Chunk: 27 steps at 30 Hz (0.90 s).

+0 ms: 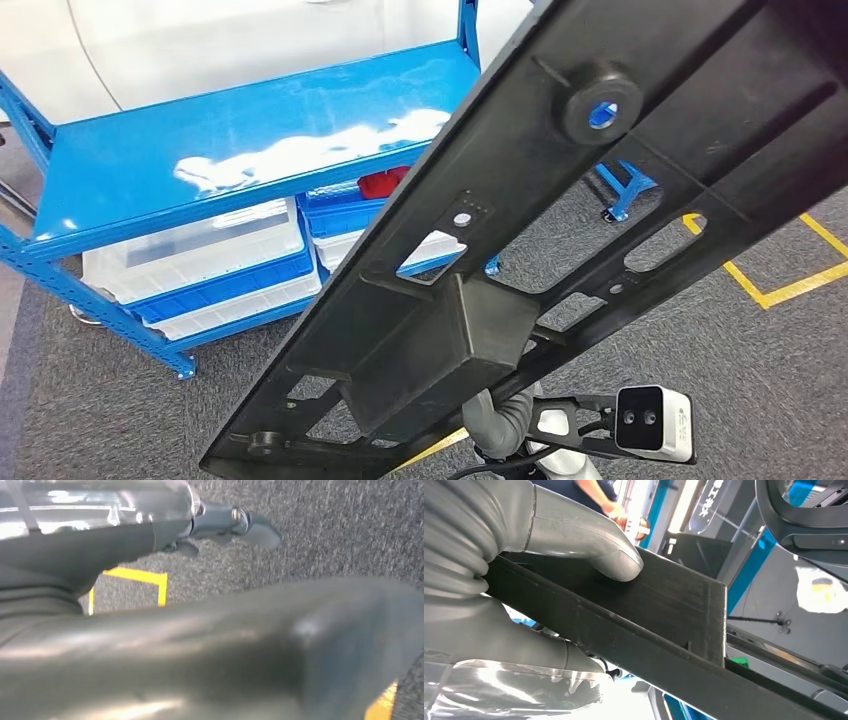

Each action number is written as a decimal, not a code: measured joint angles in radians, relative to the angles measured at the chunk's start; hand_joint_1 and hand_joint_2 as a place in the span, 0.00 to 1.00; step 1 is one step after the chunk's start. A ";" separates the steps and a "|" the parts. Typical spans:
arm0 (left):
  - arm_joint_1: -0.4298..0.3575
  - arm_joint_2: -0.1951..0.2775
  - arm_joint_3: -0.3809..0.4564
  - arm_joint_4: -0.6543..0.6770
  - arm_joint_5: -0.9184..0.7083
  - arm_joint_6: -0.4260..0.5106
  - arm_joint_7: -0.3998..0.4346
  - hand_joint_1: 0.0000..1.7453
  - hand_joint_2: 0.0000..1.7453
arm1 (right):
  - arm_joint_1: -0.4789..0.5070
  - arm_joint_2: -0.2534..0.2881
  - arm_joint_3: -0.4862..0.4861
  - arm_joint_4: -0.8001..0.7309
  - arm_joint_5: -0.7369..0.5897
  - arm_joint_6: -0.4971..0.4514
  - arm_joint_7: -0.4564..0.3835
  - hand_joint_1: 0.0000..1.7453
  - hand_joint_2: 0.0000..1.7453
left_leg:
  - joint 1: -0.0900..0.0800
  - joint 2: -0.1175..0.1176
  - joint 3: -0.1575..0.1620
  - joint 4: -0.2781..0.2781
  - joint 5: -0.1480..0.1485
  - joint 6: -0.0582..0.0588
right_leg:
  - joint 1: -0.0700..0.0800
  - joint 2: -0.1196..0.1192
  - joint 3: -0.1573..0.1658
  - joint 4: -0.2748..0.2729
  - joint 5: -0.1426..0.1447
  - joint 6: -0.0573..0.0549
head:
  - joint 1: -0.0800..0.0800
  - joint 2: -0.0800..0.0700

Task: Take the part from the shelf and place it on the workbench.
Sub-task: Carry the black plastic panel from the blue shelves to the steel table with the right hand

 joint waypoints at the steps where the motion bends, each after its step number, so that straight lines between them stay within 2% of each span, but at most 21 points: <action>1: 0.000 0.000 0.000 0.000 0.001 -0.009 0.001 0.00 0.00 | 0.001 0.000 0.000 0.000 0.001 0.000 0.000 1.00 1.00 | 0.001 -0.007 0.028 -0.061 0.039 0.001 | -0.001 0.013 0.000 0.004 0.000 0.002 | 0.000 0.000; 3: 0.001 0.000 0.000 0.000 0.000 -0.024 0.001 0.00 0.00 | 0.002 0.000 0.000 0.000 0.002 0.000 0.000 1.00 1.00 | 0.005 -0.044 0.084 -0.190 0.093 0.005 | 0.000 0.035 -0.007 0.014 0.000 0.010 | 0.000 0.000; 4: 0.001 -0.001 -0.001 0.000 -0.002 -0.030 0.001 0.00 0.00 | 0.002 0.000 0.000 0.000 0.003 0.000 0.000 1.00 1.00 | 0.006 -0.059 0.099 -0.229 0.103 0.008 | 0.001 0.044 -0.013 0.018 0.002 0.016 | 0.000 0.000; 5: 0.000 -0.002 -0.001 0.000 -0.004 -0.036 0.001 0.00 0.00 | 0.002 0.000 0.000 0.000 0.003 0.000 0.000 1.00 1.00 | 0.006 -0.067 0.103 -0.243 0.102 0.012 | 0.001 0.053 -0.019 0.020 0.005 0.023 | 0.000 0.000; 7: -0.004 -0.007 -0.003 0.000 -0.005 -0.048 0.002 0.00 0.00 | 0.002 -0.001 0.000 0.000 0.005 -0.001 0.000 1.00 1.00 | 0.007 -0.051 0.101 -0.247 0.106 0.023 | 0.000 0.068 -0.028 0.021 0.011 0.035 | 0.000 0.000; 8: -0.005 -0.009 -0.003 0.000 -0.004 -0.054 0.003 0.00 0.00 | 0.002 -0.002 0.000 0.000 0.004 -0.002 0.000 1.00 1.00 | 0.009 -0.041 0.101 -0.248 0.110 0.030 | 0.001 0.061 -0.033 0.029 0.006 0.041 | 0.000 0.000; 9: -0.007 -0.011 -0.003 0.000 -0.004 -0.059 0.003 0.00 0.00 | 0.001 -0.003 -0.001 0.000 0.003 -0.002 0.000 1.00 1.00 | 0.011 -0.030 0.099 -0.251 0.115 0.036 | 0.002 0.043 -0.044 0.052 -0.011 0.047 | 0.000 0.000; 11: -0.006 -0.011 -0.003 0.000 0.000 -0.066 0.005 0.00 0.00 | -0.001 -0.004 -0.001 0.000 -0.006 0.001 0.000 1.00 1.00 | 0.010 -0.009 0.094 -0.252 0.120 0.044 | -0.001 -0.006 -0.091 0.160 -0.077 0.057 | 0.000 0.000; 12: -0.005 -0.011 -0.003 0.000 0.002 -0.068 0.006 0.00 0.00 | -0.001 -0.004 -0.001 0.001 -0.012 0.004 0.000 1.00 1.00 | 0.009 0.003 0.091 -0.252 0.121 0.045 | -0.005 -0.020 -0.121 0.230 -0.111 0.062 | 0.000 0.000; 13: -0.004 -0.011 -0.003 0.000 0.004 -0.068 0.006 0.00 0.00 | -0.001 -0.005 -0.001 0.002 -0.019 0.008 0.000 1.00 1.00 | 0.008 0.016 0.089 -0.252 0.122 0.046 | -0.008 -0.027 -0.144 0.285 -0.132 0.066 | 0.000 0.000; 14: -0.004 -0.011 -0.003 0.000 0.005 -0.068 0.007 0.00 0.00 | -0.001 -0.005 -0.001 0.004 -0.025 0.013 0.000 1.00 1.00 | 0.007 0.028 0.088 -0.251 0.122 0.046 | -0.011 -0.030 -0.150 0.308 -0.134 0.068 | 0.000 0.000; 15: -0.005 -0.011 -0.003 0.000 0.006 -0.068 0.006 0.00 0.00 | -0.001 -0.006 -0.002 0.005 -0.031 0.020 0.000 1.00 1.00 | 0.007 0.039 0.088 -0.251 0.121 0.045 | -0.014 -0.035 -0.136 0.289 -0.119 0.069 | 0.000 0.000; 16: -0.006 -0.011 -0.003 0.000 0.006 -0.068 0.005 0.00 0.00 | -0.001 -0.005 -0.004 0.006 -0.035 0.030 0.000 1.00 1.00 | 0.007 0.049 0.089 -0.251 0.121 0.044 | -0.015 -0.043 -0.101 0.231 -0.089 0.068 | 0.000 0.000; 18: -0.009 -0.011 -0.003 0.000 0.004 -0.070 0.000 0.00 0.00 | -0.003 -0.004 -0.011 0.008 -0.038 0.052 0.000 1.00 1.00 | 0.004 0.066 0.092 -0.250 0.119 0.038 | -0.010 -0.086 -0.021 0.086 -0.041 0.058 | 0.000 0.000; 19: -0.009 -0.011 -0.004 0.000 0.001 -0.072 -0.003 0.00 0.00 | -0.004 -0.002 -0.016 0.008 -0.038 0.063 0.000 1.00 1.00 | 0.002 0.073 0.093 -0.250 0.118 0.032 | -0.005 -0.101 0.002 0.040 -0.031 0.051 | 0.000 0.000; 20: -0.010 -0.009 -0.004 0.000 -0.001 -0.076 -0.004 0.00 0.00 | -0.004 0.001 -0.021 0.008 -0.038 0.072 0.000 1.00 1.00 | 0.000 0.080 0.094 -0.250 0.118 0.026 | 0.000 -0.110 0.010 0.020 -0.031 0.043 | 0.000 0.000; 22: -0.012 -0.006 -0.007 0.000 -0.005 -0.082 -0.004 0.00 0.00 | -0.002 0.007 -0.035 0.006 -0.037 0.085 0.000 1.00 1.00 | -0.001 0.095 0.098 -0.253 0.117 0.013 | 0.002 -0.091 0.006 0.017 -0.027 0.030 | 0.000 0.000; 23: -0.012 -0.003 -0.008 0.000 -0.006 -0.082 -0.004 0.00 0.00 | 0.000 0.011 -0.042 0.004 -0.036 0.089 0.000 1.00 1.00 | 0.000 0.090 0.098 -0.250 0.112 0.007 | -0.001 -0.081 0.006 0.013 -0.023 0.023 | 0.000 0.000; 25: -0.011 0.004 -0.009 0.000 -0.006 -0.082 -0.005 0.00 0.00 | 0.002 0.020 -0.054 -0.002 -0.032 0.095 -0.001 1.00 1.00 | 0.003 0.052 0.078 -0.197 0.071 -0.002 | -0.006 -0.061 0.007 0.004 -0.015 0.010 | 0.000 0.000; 26: -0.010 0.008 -0.009 0.000 -0.005 -0.082 -0.008 0.00 0.00 | 0.002 0.025 -0.059 -0.004 -0.028 0.096 -0.001 1.00 1.00 | 0.005 0.027 0.054 -0.140 0.037 -0.004 | -0.006 -0.052 0.005 0.003 -0.012 0.006 | 0.000 0.000; 27: -0.008 0.012 -0.009 0.000 -0.004 -0.082 -0.012 0.00 0.00 | 0.003 0.029 -0.063 -0.006 -0.022 0.095 -0.001 1.00 1.00 | 0.005 0.012 0.023 -0.070 0.003 -0.005 | -0.005 -0.041 0.003 0.003 -0.011 0.002 | 0.000 0.000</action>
